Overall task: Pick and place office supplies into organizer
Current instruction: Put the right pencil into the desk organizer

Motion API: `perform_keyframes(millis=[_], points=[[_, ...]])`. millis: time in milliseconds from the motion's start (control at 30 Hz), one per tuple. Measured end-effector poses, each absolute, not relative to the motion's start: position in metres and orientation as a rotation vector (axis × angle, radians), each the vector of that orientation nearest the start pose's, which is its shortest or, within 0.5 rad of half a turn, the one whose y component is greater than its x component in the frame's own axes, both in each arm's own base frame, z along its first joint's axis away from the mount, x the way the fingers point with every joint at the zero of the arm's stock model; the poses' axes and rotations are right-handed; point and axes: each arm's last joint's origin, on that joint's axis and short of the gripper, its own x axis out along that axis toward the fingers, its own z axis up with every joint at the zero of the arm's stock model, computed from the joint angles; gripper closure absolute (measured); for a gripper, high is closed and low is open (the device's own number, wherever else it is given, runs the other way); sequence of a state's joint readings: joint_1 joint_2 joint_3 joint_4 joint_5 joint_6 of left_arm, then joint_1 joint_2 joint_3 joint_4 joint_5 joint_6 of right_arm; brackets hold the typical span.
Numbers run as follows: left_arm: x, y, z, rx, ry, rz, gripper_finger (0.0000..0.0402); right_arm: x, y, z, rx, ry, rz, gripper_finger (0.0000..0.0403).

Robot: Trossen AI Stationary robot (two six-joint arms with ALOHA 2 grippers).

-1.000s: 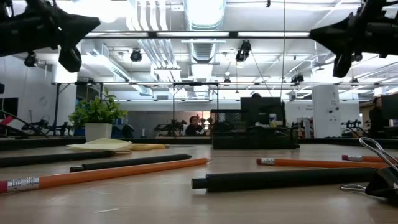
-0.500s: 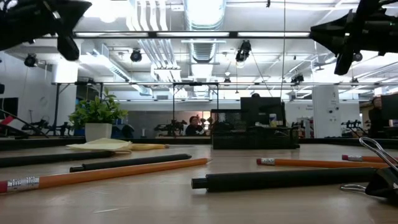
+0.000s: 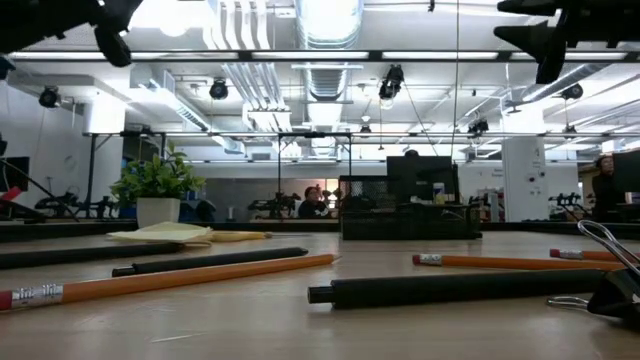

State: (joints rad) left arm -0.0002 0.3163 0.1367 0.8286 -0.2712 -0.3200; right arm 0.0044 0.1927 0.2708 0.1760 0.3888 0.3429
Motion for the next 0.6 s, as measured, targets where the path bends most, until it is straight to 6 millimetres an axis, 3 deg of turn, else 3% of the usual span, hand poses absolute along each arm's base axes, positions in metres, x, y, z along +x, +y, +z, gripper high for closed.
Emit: perform_keyframes(millis=[200,400,600], points=[[0.106,0.007,0.28,-0.431,-0.654,0.115,0.0244,0.095,-0.009,0.288,0.394,-0.118,-0.324,0.0242],[0.113,0.007,0.296,-0.381,-0.491,0.157,0.0244,0.094,-0.006,0.315,0.407,0.073,-0.228,0.0252],[0.11,0.007,0.312,-0.383,-0.508,0.154,0.0244,0.099,-0.003,0.339,0.447,0.141,-0.138,0.0259]])
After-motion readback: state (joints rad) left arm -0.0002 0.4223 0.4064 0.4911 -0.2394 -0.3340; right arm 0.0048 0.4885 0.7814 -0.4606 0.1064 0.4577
